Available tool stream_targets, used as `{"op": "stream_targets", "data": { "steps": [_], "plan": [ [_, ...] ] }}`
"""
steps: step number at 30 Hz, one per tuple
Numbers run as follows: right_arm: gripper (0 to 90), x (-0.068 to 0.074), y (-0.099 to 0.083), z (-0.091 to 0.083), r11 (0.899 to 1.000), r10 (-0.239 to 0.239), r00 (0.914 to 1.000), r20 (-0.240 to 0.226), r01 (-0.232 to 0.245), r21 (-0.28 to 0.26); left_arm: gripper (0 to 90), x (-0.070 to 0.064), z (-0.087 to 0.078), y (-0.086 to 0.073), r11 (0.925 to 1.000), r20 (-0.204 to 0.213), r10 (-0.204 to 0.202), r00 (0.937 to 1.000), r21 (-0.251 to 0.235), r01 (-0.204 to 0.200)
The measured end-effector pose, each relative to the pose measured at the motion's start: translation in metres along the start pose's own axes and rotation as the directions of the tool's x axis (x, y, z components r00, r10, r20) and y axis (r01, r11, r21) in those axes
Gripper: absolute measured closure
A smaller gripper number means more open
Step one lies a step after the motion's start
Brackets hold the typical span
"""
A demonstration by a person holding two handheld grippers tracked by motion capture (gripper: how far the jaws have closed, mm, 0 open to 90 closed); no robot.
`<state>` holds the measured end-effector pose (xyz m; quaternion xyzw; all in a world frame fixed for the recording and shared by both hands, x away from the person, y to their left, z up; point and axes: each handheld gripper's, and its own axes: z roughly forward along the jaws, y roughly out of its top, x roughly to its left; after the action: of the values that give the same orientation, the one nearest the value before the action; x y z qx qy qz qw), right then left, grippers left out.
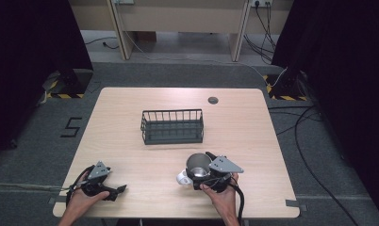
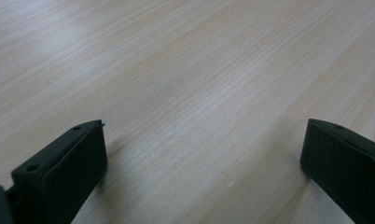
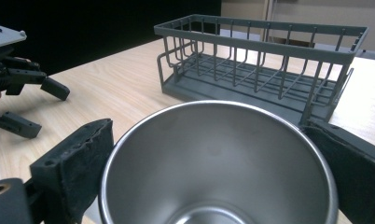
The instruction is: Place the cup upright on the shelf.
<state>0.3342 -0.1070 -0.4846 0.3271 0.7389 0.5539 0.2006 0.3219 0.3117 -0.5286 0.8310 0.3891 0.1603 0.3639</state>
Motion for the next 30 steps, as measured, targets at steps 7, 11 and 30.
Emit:
{"op": "stream_targets", "data": {
  "steps": [7, 11, 30],
  "plan": [
    [5.8, 0.001, 0.000, 0.003, 1.000, 0.001, 1.0000, 0.006, -0.001, -0.012, 0.0, 0.000, 0.000, 0.000, 1.0000, 0.000, 0.000, 1.0000, 0.000, 0.000],
    [6.1, 0.002, -0.001, 0.004, 1.000, -0.001, 0.9999, 0.015, 0.002, -0.020, 0.0, 0.000, 0.000, 0.000, 1.0000, 0.001, 0.000, 1.0000, 0.000, 0.000],
    [6.5, 0.003, 0.021, 0.010, 0.999, 0.011, 0.9962, 0.086, -0.007, -0.041, 0.0, 0.000, 0.000, 0.000, 1.0000, 0.001, 0.001, 1.0000, 0.000, -0.001]
  ]
}}
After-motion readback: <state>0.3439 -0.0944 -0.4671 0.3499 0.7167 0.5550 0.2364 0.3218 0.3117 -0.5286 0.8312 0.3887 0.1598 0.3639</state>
